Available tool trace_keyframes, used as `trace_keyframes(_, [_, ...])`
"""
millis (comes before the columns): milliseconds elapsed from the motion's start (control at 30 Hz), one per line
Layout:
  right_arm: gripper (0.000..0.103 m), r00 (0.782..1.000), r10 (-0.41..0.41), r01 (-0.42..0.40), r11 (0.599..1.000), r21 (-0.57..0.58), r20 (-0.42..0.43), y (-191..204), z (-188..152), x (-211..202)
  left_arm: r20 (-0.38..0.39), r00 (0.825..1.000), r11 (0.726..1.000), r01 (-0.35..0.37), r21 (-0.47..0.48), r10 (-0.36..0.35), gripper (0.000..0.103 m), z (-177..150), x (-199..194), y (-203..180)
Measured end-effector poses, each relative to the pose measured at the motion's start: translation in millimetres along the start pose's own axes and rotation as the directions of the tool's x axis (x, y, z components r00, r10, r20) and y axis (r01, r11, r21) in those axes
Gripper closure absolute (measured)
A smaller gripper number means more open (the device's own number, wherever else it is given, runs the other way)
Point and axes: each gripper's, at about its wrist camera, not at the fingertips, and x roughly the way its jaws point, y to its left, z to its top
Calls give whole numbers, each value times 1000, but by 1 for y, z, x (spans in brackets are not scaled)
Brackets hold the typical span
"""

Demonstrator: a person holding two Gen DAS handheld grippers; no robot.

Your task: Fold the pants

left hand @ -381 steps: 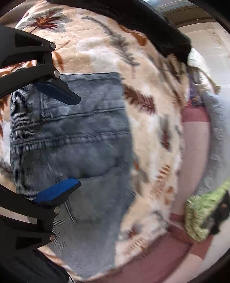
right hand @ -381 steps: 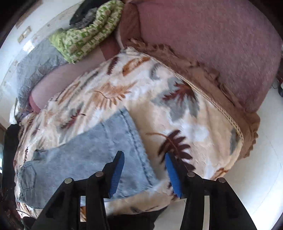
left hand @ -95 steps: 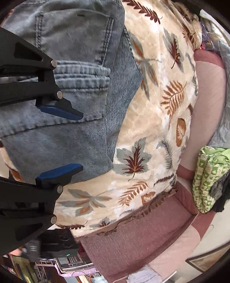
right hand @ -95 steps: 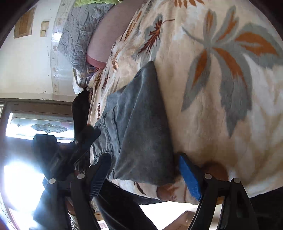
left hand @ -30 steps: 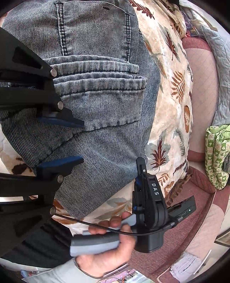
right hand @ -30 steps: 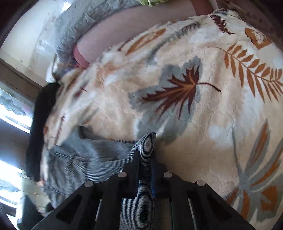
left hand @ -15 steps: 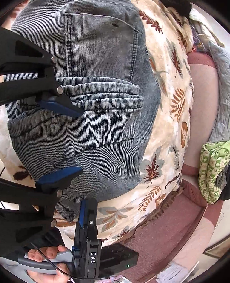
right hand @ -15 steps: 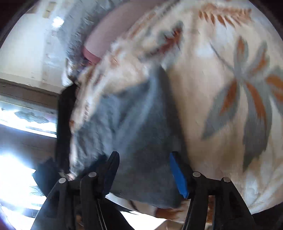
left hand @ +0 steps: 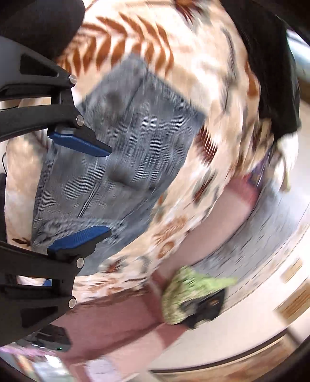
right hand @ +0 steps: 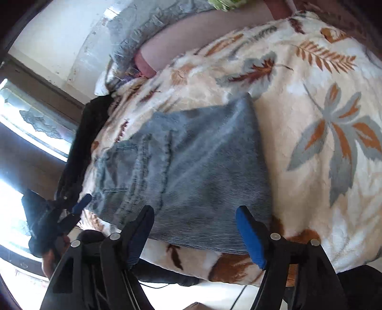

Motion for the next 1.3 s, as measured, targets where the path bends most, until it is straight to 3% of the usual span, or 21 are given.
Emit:
trace_keyframes(67, [29, 999, 38, -39, 998, -54, -14, 18, -2, 7, 26, 1000, 996, -6, -92, 9, 41, 4, -8, 22])
trace_keyframes(167, [28, 997, 2, -7, 998, -58, -74, 21, -11, 35, 46, 999, 979, -6, -203, 16, 41, 5, -13, 51])
trace_keyframes(267, [28, 996, 16, -19, 999, -31, -89, 18, -22, 46, 30, 1000, 969, 1, -249, 7, 41, 4, -8, 69])
trace_keyframes(433, [28, 997, 55, -58, 997, -50, -54, 41, -11, 41, 11, 1000, 943, 30, -331, -28, 41, 6, 9, 88])
trace_keyframes(633, [28, 983, 163, -164, 986, -3, -86, 73, 16, 53, 77, 995, 940, -40, -338, 70, 33, -2, -8, 97])
trace_keyframes(733, [28, 977, 171, -173, 985, -1, -127, 90, 29, 79, 30, 999, 929, -20, -371, 34, 31, 0, 8, 107])
trace_keyframes(867, [28, 963, 164, -161, 987, 31, -216, 104, 44, 127, 51, 999, 933, 9, -359, 9, 32, 13, 15, 106])
trace_keyframes(900, [28, 963, 151, -144, 988, 45, -223, 105, 48, 135, 55, 998, 937, 21, -348, -2, 35, 15, 16, 105])
trace_keyframes(967, [28, 965, 168, -153, 985, 85, -200, 107, 58, 141, 47, 998, 953, -18, -304, 34, 71, 18, 18, 103])
trace_keyframes(1033, [28, 954, 231, -202, 966, 160, -191, 105, 66, 151, 40, 997, 958, -50, -283, 64, 83, 17, 22, 106])
trace_keyframes(1067, [28, 949, 244, -206, 959, 193, -200, 103, 69, 159, 44, 997, 961, -54, -273, 69, 87, 17, 23, 105])
trace_keyframes(1133, [26, 943, 144, -88, 978, 191, -300, 96, 67, 189, 56, 995, 970, -72, -231, 87, 89, 18, 22, 99])
trace_keyframes(1233, [26, 934, 153, -84, 973, 217, -322, 97, 71, 194, 81, 990, 981, -100, -164, 115, 90, 18, 18, 88])
trace_keyframes(1300, [25, 941, 169, -106, 970, 220, -293, 104, 77, 183, 92, 988, 983, -106, -149, 120, 90, 18, 16, 85])
